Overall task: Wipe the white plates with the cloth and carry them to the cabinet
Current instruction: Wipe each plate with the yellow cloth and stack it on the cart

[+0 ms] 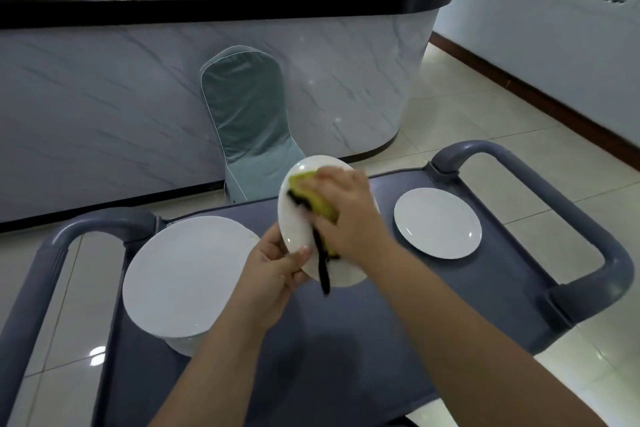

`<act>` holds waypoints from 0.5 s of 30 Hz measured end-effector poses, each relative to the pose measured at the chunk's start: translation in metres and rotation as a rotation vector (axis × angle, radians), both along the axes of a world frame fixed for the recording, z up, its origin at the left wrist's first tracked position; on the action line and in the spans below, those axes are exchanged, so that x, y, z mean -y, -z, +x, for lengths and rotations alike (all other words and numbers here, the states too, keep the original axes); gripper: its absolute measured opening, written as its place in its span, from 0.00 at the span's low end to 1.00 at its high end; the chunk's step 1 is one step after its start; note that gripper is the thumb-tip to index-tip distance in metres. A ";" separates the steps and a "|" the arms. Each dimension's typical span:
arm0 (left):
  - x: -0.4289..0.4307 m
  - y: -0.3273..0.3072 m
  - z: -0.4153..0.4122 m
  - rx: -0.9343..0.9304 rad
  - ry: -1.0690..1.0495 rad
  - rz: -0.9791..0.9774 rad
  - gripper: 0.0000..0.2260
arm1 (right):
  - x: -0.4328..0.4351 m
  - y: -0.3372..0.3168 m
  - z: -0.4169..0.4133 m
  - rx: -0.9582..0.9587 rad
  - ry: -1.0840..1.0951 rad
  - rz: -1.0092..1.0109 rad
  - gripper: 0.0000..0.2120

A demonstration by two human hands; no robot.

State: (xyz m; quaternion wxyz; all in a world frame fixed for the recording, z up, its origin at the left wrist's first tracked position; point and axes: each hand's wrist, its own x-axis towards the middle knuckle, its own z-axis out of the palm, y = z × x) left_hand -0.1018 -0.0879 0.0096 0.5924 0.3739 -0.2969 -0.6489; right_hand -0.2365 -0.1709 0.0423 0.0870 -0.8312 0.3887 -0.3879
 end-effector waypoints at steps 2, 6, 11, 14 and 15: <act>0.000 0.003 0.007 -0.052 -0.023 0.001 0.17 | -0.026 0.018 -0.010 -0.079 -0.158 -0.056 0.18; -0.012 0.016 0.008 -0.124 0.012 0.038 0.17 | -0.028 0.041 -0.069 -0.091 -0.102 -0.138 0.15; -0.016 0.017 -0.001 -0.071 0.060 0.037 0.15 | 0.014 0.023 -0.063 0.031 0.281 -0.014 0.15; -0.007 0.010 0.001 -0.059 -0.001 0.008 0.14 | -0.006 0.030 -0.023 0.021 0.119 -0.088 0.19; -0.004 0.009 0.005 -0.060 -0.023 0.003 0.14 | -0.018 0.038 -0.021 -0.012 0.021 -0.108 0.18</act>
